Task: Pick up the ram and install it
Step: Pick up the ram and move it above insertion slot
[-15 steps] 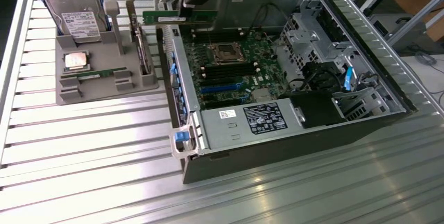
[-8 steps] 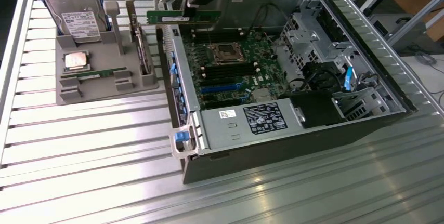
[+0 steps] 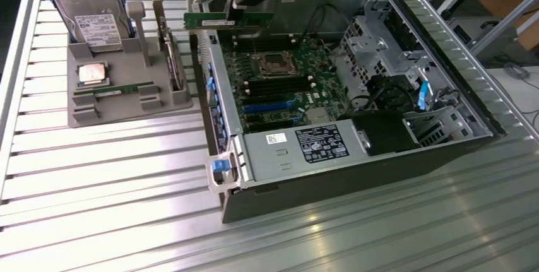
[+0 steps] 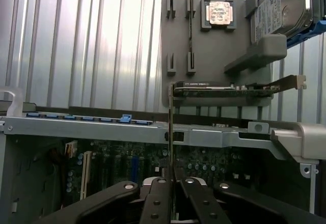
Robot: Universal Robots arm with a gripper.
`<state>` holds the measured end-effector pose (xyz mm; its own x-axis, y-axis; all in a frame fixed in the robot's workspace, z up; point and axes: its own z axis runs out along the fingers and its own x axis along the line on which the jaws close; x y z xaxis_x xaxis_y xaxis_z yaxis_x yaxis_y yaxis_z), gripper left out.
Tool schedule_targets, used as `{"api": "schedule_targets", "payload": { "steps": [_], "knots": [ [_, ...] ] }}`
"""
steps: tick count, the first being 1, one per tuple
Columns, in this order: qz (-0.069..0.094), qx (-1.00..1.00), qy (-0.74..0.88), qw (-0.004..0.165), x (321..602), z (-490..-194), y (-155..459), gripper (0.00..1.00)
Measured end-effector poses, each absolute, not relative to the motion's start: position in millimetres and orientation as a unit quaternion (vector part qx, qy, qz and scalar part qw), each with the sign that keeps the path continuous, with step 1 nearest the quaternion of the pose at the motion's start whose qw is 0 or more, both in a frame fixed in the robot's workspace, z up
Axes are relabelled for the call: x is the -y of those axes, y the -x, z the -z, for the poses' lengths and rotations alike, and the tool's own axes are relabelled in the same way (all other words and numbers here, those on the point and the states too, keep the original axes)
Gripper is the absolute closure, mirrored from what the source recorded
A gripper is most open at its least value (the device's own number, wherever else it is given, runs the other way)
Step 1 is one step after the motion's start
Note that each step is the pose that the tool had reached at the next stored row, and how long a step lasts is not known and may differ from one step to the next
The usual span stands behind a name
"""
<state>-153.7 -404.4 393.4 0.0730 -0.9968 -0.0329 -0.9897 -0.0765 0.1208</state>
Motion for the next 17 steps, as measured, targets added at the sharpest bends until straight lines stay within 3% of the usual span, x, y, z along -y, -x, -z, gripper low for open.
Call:
{"api": "schedule_targets", "payload": {
  "steps": [17],
  "knots": [
    [0.056,0.679,-0.732,0.035,404.4,-393.3,139.3,0.87]
  ]
}}
